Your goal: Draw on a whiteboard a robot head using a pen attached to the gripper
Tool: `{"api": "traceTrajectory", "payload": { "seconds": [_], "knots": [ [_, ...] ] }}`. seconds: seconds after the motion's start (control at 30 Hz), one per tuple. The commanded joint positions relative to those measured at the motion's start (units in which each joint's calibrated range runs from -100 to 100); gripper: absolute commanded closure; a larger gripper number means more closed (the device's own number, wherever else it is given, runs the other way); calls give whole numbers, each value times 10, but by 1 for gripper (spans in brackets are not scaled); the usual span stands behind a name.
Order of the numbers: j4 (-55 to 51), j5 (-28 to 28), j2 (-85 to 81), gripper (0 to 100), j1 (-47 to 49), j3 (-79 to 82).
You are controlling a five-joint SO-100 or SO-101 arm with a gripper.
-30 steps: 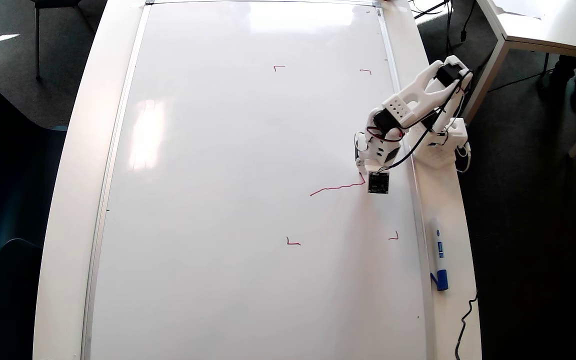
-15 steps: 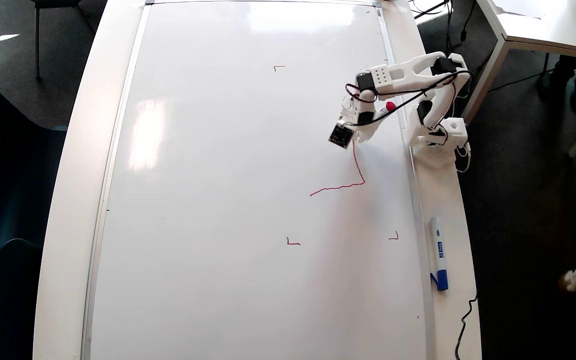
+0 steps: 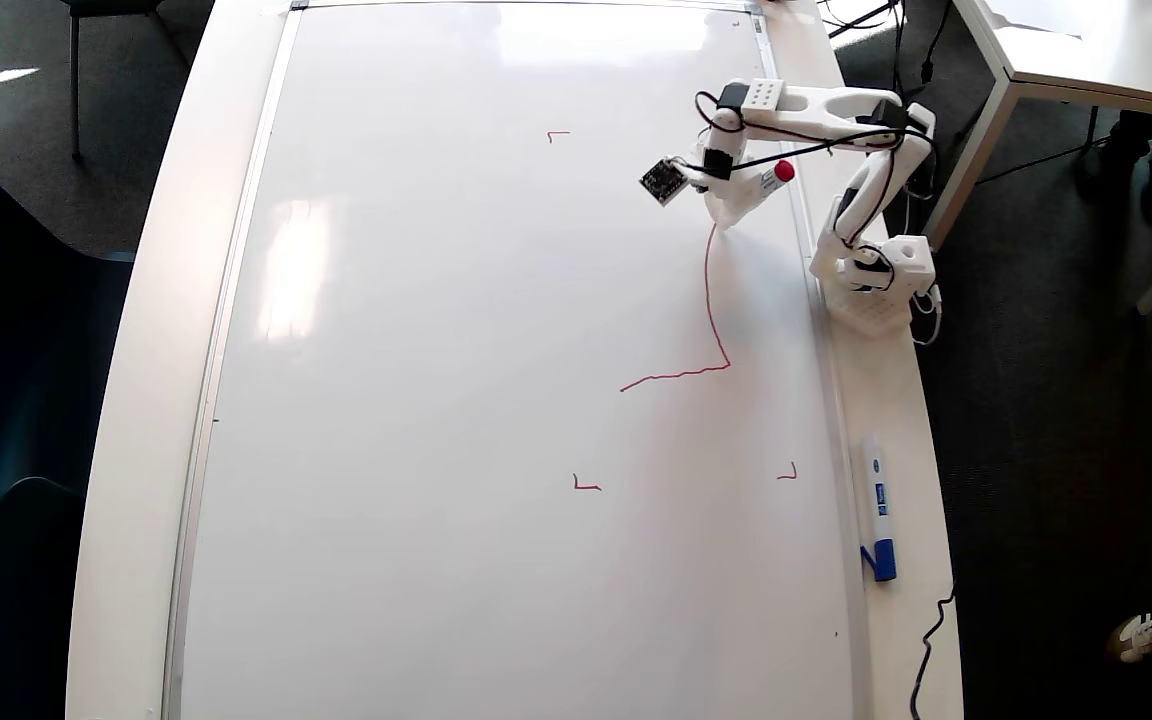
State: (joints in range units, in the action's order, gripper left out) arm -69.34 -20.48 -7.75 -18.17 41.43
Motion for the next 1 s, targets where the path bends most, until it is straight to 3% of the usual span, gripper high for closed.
{"api": "traceTrajectory", "payload": {
  "seconds": [0.0,0.4,0.63,0.97],
  "knots": [
    [7,3,7,99,-37,3],
    [8,-3,100,99,-34,-138],
    [7,-3,215,99,23,-291],
    [2,-12,274,99,106,-391]
  ]
}}
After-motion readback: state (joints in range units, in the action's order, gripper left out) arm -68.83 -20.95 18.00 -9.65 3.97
